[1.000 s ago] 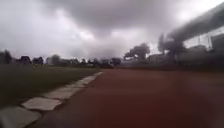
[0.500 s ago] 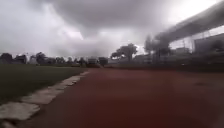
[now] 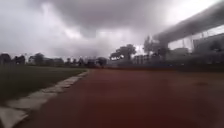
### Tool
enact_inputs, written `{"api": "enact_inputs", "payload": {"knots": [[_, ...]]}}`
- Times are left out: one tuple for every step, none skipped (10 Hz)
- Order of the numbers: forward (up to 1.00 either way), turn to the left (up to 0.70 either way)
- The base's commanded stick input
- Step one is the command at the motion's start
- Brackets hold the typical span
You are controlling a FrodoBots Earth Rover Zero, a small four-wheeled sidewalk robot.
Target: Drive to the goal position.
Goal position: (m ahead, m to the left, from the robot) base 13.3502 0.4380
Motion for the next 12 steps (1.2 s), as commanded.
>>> {"api": "enact_inputs", "payload": {"knots": [[0.50, 0.00], [0.50, 0.00], [0.50, 0.00], [0.50, 0.00], [0.50, 0.00], [0.50, 0.00], [0.50, 0.00], [0.50, 0.00], [0.50, 0.00], [0.50, 0.00], [0.50, 0.00], [0.50, 0.00]]}}
